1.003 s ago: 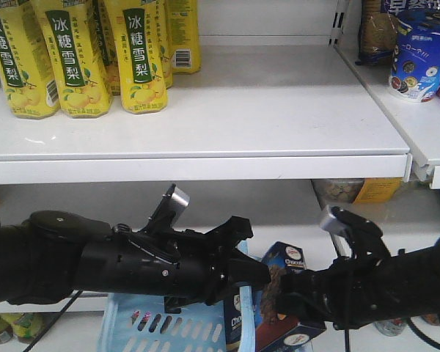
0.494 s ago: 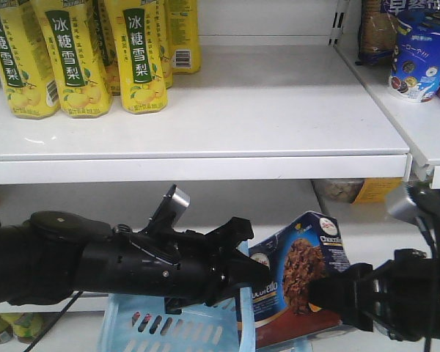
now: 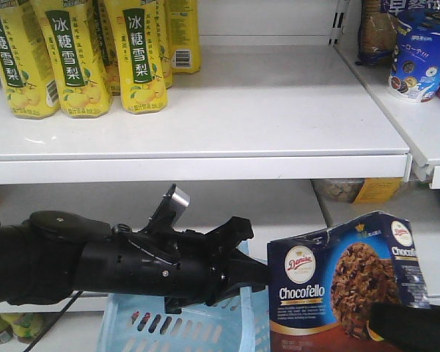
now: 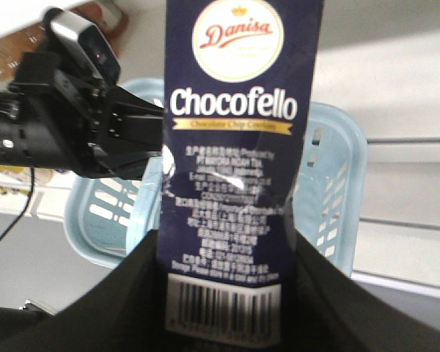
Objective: Left arm holds basket, right arm returns cookies
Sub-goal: 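Lift the Chocofello box out of the basket with the right gripper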
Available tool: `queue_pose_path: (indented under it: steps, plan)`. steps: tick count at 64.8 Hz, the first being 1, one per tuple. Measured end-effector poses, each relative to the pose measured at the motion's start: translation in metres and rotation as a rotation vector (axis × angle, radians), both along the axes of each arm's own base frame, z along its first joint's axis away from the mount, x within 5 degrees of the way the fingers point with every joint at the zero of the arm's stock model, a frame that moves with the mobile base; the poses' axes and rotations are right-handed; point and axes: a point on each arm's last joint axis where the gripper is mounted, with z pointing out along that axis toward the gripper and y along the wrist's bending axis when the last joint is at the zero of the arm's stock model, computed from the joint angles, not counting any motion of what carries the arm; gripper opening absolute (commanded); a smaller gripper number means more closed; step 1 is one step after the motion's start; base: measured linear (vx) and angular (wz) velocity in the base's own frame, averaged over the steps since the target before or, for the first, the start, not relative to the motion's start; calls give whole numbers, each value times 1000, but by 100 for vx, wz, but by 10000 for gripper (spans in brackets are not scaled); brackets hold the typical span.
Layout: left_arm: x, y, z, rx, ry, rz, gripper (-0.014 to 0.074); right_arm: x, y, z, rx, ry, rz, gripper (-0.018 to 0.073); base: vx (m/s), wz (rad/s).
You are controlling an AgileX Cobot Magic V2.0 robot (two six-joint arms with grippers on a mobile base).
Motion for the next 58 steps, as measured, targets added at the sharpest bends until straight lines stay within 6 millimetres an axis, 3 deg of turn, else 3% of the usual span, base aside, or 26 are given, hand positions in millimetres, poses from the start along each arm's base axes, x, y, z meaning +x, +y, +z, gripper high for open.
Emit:
queue_pose_path:
  steps: [7,17,33,48,58]
  plan:
    - [0,0,0,0,0,0,-6,-12,-4,12,18,-67,-1,271,0,0]
    - [0,0,0,0,0,0,-6,-23,-8,48,35,-206,-10,271,0,0]
    - [0,0,0,0,0,0,-6,-22,-22,94,23,-517,-137,271,0,0]
    - [0,0,0,0,0,0,-6,20,-22,108,-38,-693,-248,271,0,0]
    - [0,0,0,0,0,0,-6,66,-13,102,-157,-729,-249,271,0,0]
